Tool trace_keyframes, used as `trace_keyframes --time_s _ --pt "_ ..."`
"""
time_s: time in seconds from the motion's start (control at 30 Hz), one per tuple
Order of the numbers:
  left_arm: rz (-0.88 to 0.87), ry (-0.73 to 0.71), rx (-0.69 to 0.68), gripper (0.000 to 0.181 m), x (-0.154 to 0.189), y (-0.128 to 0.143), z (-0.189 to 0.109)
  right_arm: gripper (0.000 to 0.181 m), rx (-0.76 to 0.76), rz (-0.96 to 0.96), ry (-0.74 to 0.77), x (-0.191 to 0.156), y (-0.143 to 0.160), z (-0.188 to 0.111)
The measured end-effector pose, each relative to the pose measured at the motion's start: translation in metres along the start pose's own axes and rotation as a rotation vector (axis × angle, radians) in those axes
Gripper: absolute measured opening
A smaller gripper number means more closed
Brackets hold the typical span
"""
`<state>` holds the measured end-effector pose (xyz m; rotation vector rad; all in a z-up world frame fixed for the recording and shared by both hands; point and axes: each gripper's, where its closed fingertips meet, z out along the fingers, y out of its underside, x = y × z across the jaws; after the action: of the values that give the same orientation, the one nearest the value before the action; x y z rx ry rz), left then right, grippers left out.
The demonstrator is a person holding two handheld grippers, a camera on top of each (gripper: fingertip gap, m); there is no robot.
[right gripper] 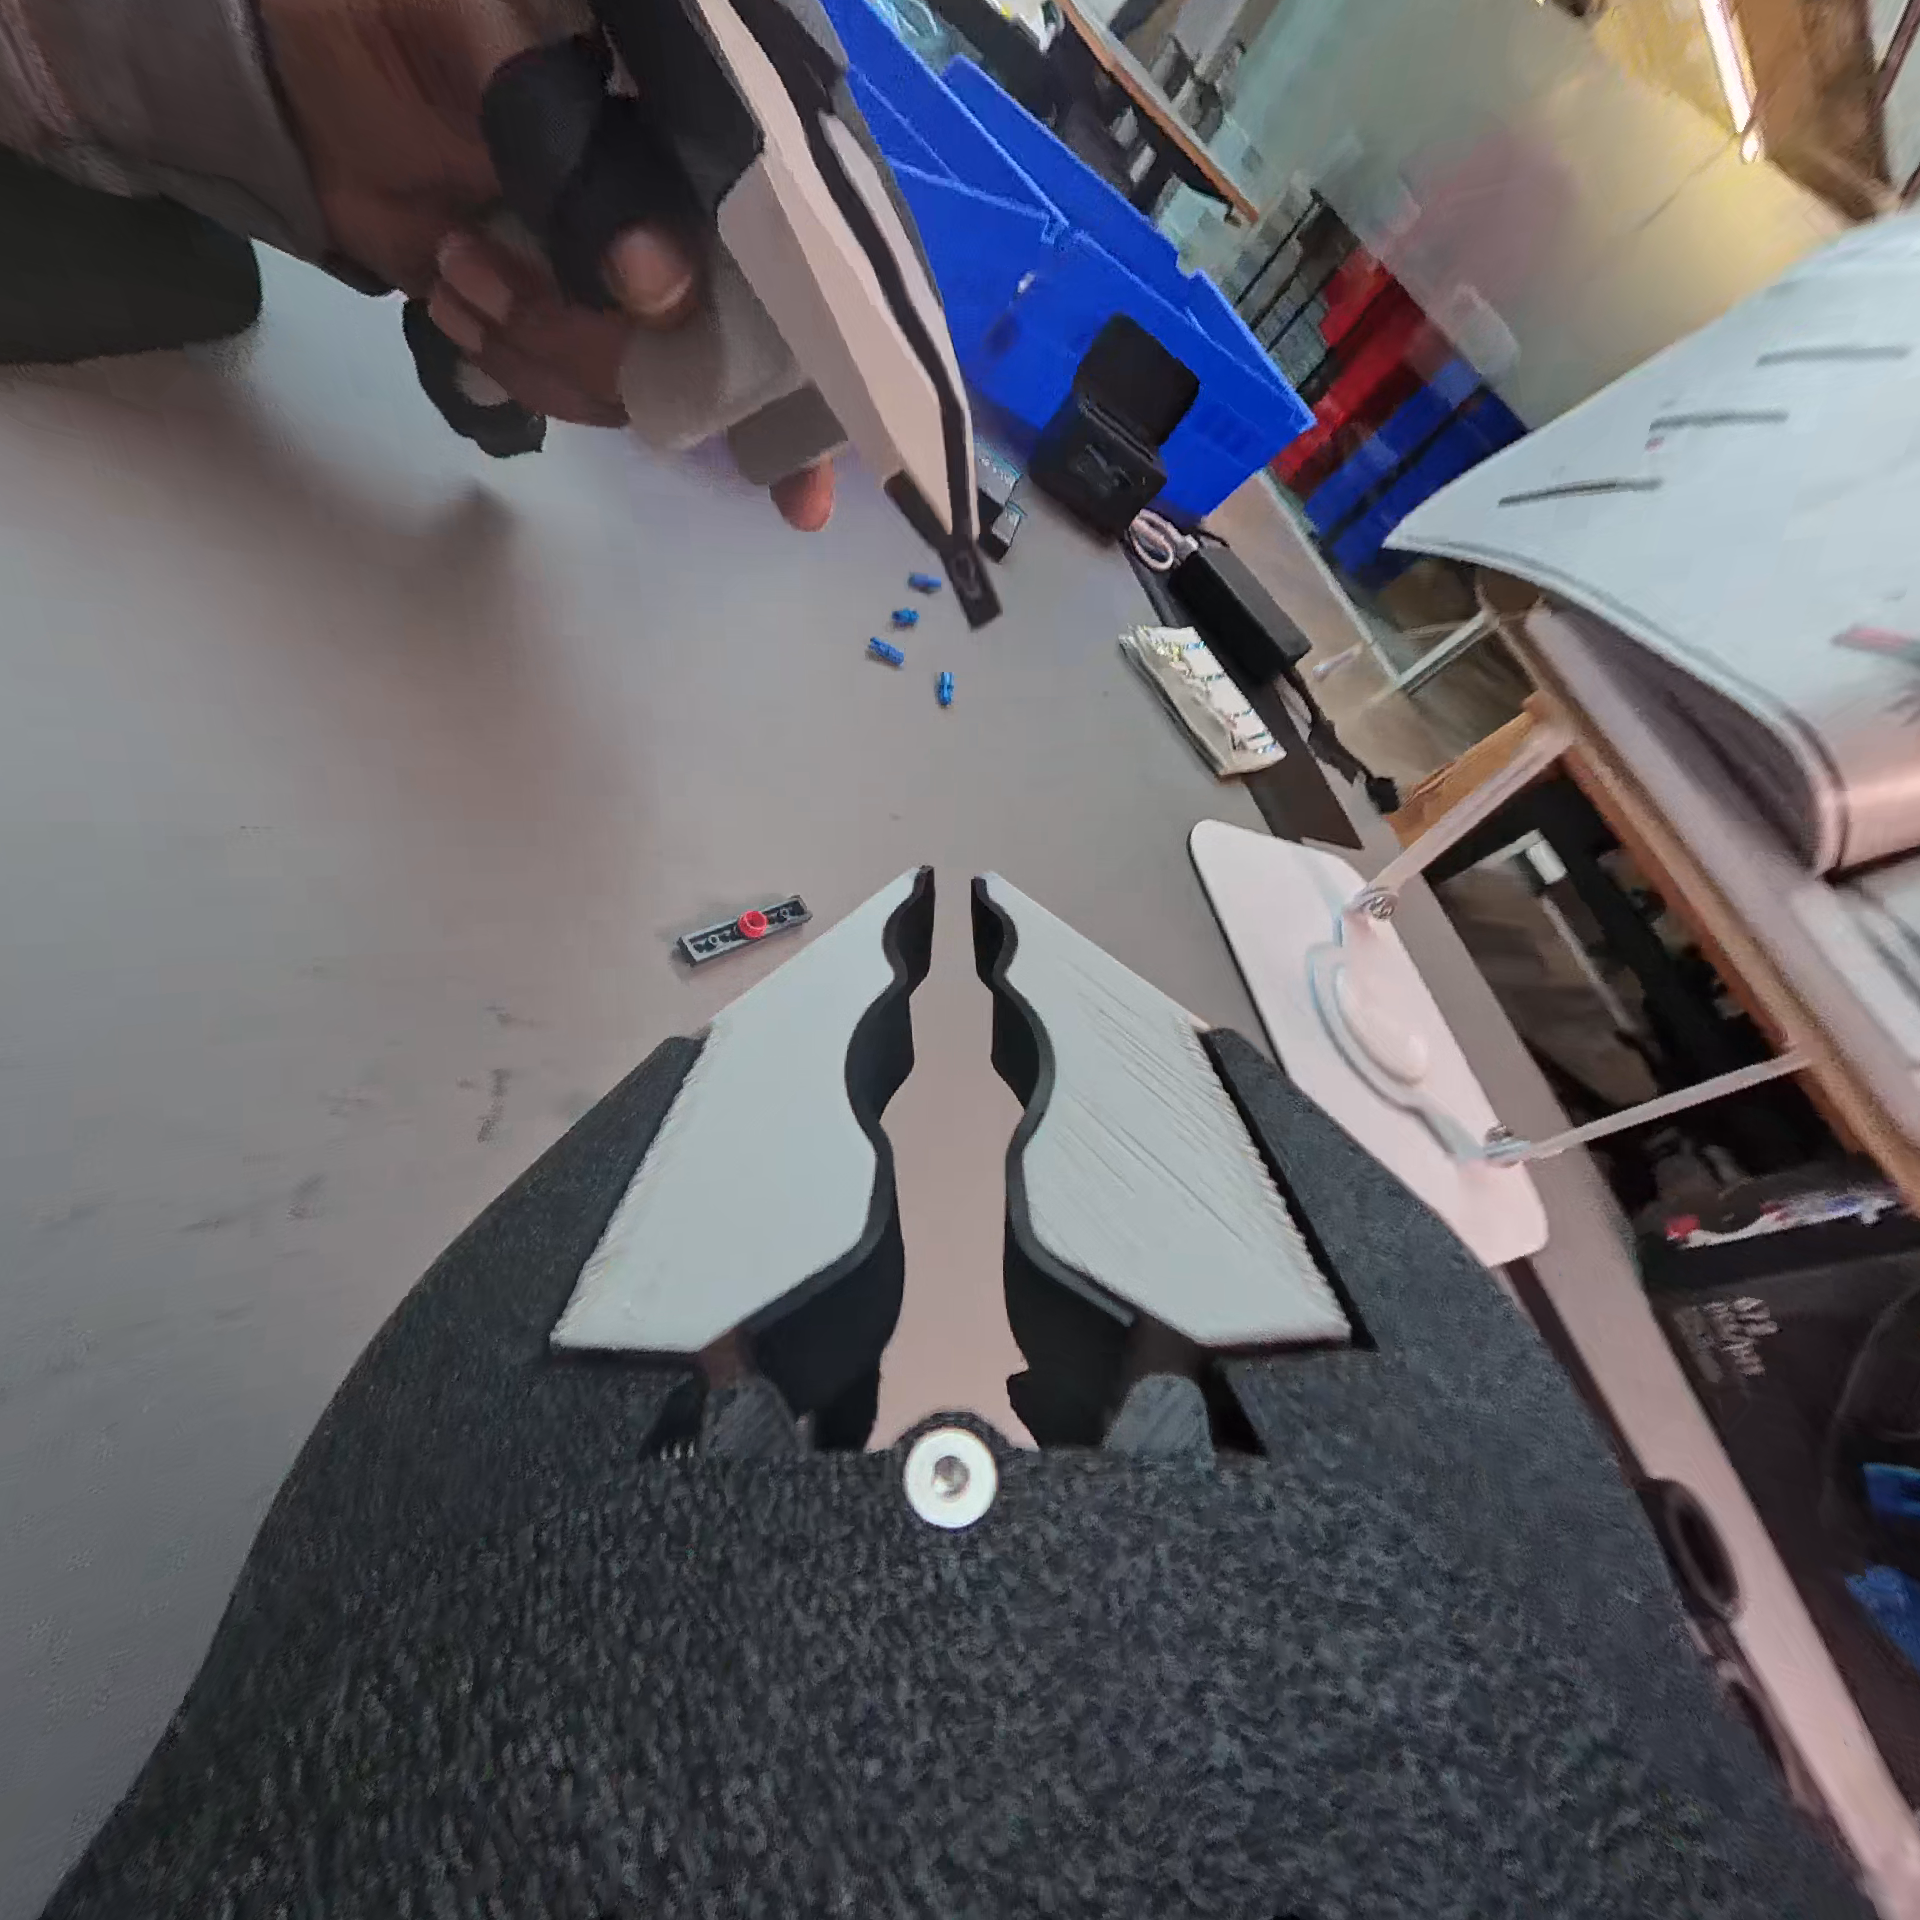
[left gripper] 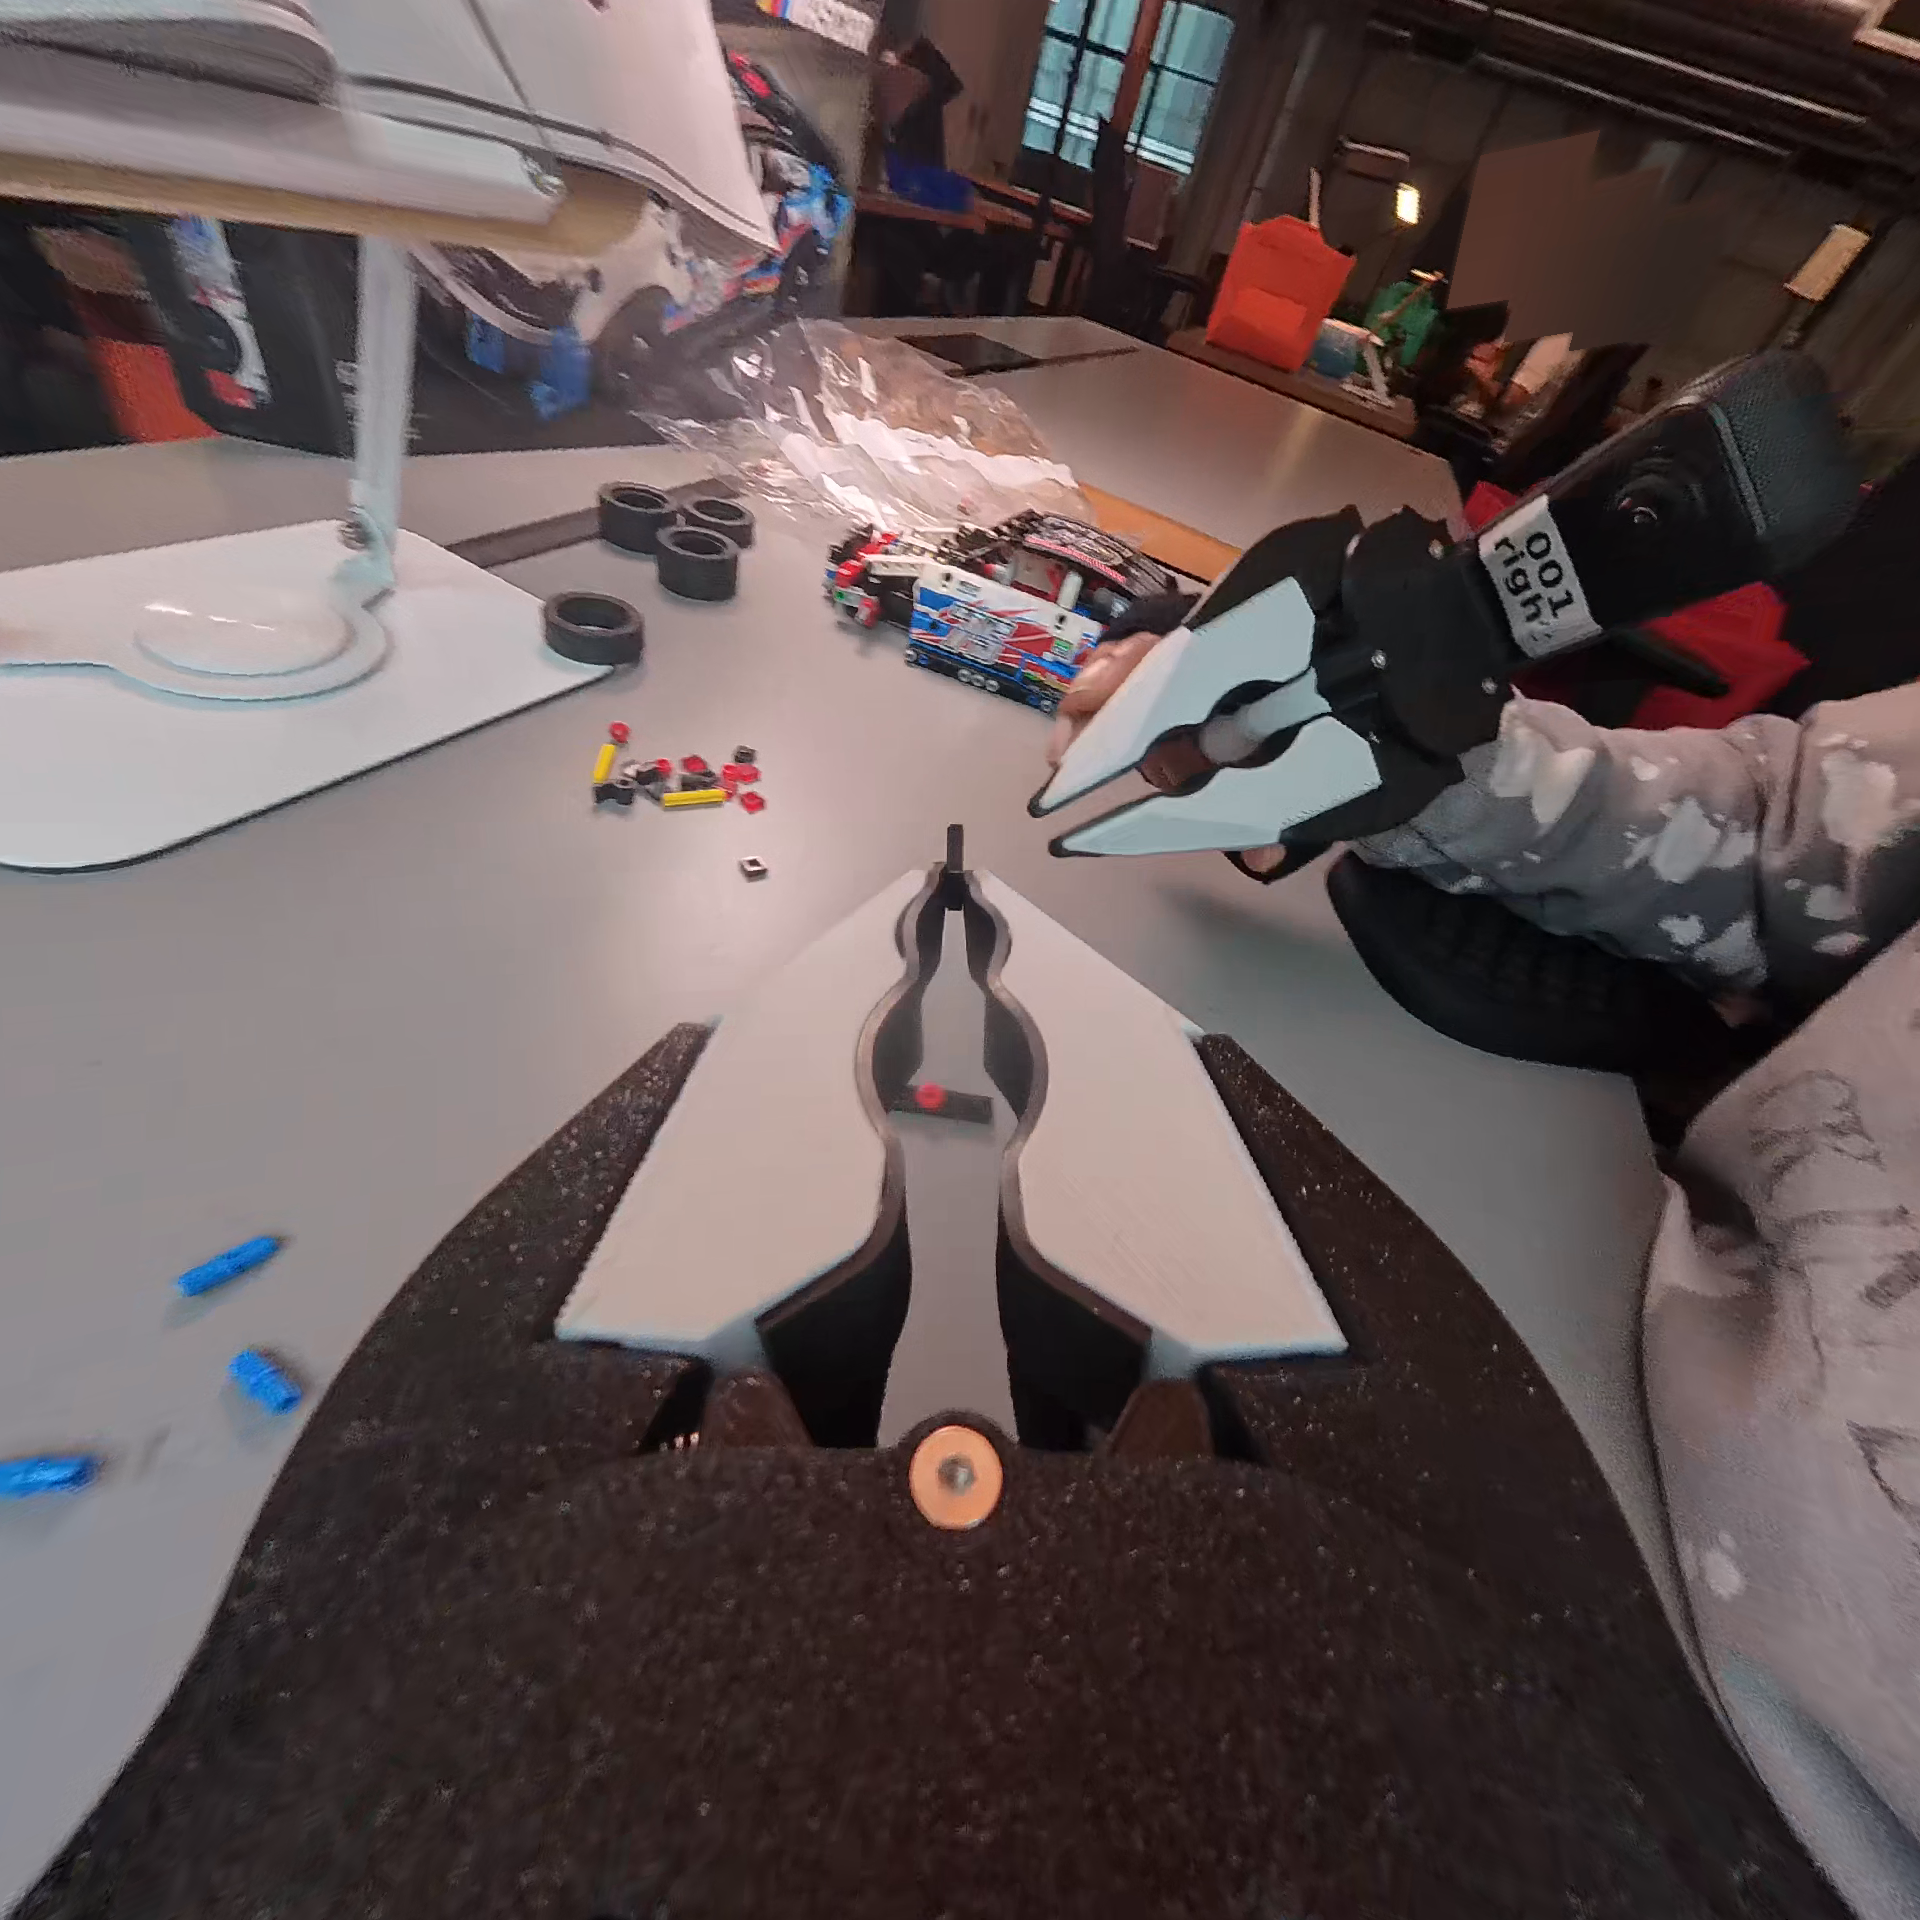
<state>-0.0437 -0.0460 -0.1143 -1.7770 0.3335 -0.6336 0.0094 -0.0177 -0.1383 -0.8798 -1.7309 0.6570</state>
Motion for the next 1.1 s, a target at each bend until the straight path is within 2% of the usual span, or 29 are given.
trace_keyframes --time_s 0.1,0.13,0.2,0.27,0.33,0.47,0.57,0.73,0.93,1.1 --pt "0.018 -0.139 0.058 0.001 -0.027 -0.017 -0.02 0.019 -0.085 0.168 -0.094 -0.007 0.019 0.005" --pt "0.027 -0.181 0.077 0.001 -0.035 -0.025 -0.029 0.018 -0.108 0.201 -0.116 -0.01 0.024 0.005" --pt "0.016 -0.233 0.115 0.001 -0.046 -0.038 -0.048 0.0 -0.121 0.226 -0.149 -0.014 0.028 0.002" --pt "-0.044 -0.261 0.131 0.002 -0.056 -0.042 -0.063 0.0 -0.149 0.251 -0.179 -0.018 0.032 0.0" --pt "-0.138 -0.329 0.131 0.002 -0.074 -0.035 -0.074 0.0 -0.168 0.283 -0.197 -0.021 0.036 0.0" --pt "-0.383 -0.497 0.054 0.002 -0.115 0.003 -0.08 0.0 -0.19 0.29 -0.192 -0.024 0.038 0.001" --pt "-0.386 -0.578 0.021 0.001 -0.124 0.009 -0.078 0.001 -0.209 0.259 -0.184 -0.027 0.041 0.001" --pt "-0.257 -0.664 -0.11 0.001 -0.126 0.025 -0.068 0.001 -0.213 0.252 -0.175 -0.028 0.041 0.002" --pt "0.012 -0.838 -0.284 0.001 -0.134 0.024 -0.08 0.001 -0.217 0.249 -0.172 -0.027 0.044 0.002" --pt "0.162 -0.897 -0.413 0.002 -0.134 0.027 -0.084 0.001 -0.23 0.232 -0.17 -0.028 0.048 0.003"
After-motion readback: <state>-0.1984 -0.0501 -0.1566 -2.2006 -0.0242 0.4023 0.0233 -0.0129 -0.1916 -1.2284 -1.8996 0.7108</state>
